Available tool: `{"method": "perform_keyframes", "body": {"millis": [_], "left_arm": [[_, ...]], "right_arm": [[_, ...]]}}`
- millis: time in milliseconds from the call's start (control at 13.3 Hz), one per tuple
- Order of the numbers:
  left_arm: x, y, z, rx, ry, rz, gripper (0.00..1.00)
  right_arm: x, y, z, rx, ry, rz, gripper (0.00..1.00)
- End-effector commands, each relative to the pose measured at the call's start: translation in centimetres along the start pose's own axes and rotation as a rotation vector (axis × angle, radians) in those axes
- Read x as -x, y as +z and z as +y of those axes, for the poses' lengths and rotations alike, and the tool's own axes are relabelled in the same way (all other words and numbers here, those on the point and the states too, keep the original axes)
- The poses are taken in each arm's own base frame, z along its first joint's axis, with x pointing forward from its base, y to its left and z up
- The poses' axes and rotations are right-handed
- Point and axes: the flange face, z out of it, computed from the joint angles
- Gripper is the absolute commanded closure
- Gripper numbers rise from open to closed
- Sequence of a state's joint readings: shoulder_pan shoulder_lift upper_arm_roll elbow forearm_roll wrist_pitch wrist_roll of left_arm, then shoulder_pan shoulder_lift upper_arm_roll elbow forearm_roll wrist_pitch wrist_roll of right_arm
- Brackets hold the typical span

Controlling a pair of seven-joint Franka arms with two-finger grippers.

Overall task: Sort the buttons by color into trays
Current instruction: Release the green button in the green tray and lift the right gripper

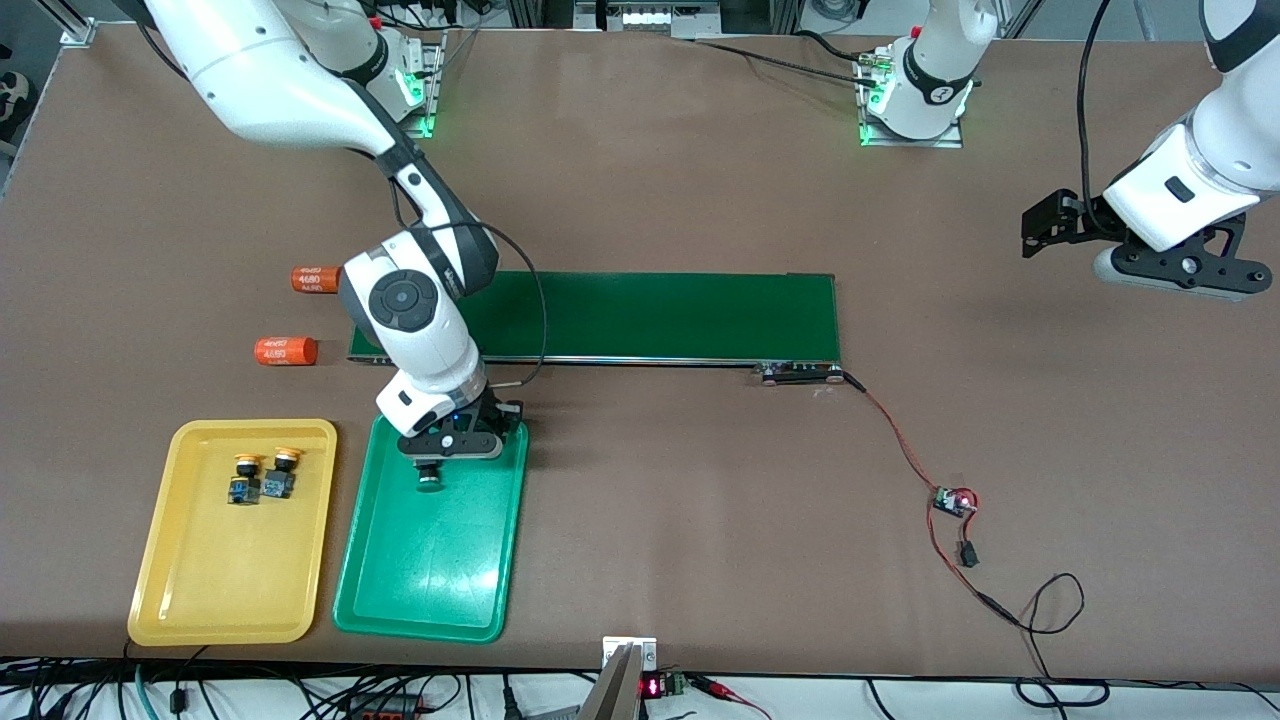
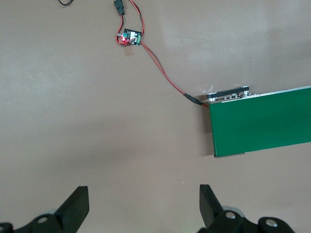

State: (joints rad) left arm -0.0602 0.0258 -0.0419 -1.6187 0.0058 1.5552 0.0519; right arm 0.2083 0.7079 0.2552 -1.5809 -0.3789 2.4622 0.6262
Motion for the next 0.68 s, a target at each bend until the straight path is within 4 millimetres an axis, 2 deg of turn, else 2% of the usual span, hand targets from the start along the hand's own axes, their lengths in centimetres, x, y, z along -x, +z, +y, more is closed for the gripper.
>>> {"method": "perform_keyframes", "body": {"millis": [0,226,302,377,452,603], "left_arm": [[-0.2,-0.7,-0.4,0.010,0.001,-0.005,0.00],[-0.3,-0.7,0.3,0.006,0.015,-0.001,0.00],[-0.3,-0.8,0.3,0.009,0.026,0.001,0.00],[-0.4,-0.8,0.7,0.002,0.018,0.004,0.00],[-0.7,-0.6,0.8,0.002,0.019,0.010,0.00],[-1.1,-0.8,0.3,0.000,0.015,0.043,0.00]], "right_arm": [[-1.2,1.8,1.5,0.007,-0.040,0.047,0.79],[-1.2,2.4,1.9,0.008,-0.047,0.053,0.78],[-1.3,2.6,2.3,0.014,-0.040,0.054,0.75],[-1.2,3.0,2.4,0.016,-0.039,0.049,0.67],[-1.3,3.2,2.7,0.019,-0.036,0.050,0.43],[-1.7,3.1,3.3,0.003,-0.051,0.091,0.26]]}}
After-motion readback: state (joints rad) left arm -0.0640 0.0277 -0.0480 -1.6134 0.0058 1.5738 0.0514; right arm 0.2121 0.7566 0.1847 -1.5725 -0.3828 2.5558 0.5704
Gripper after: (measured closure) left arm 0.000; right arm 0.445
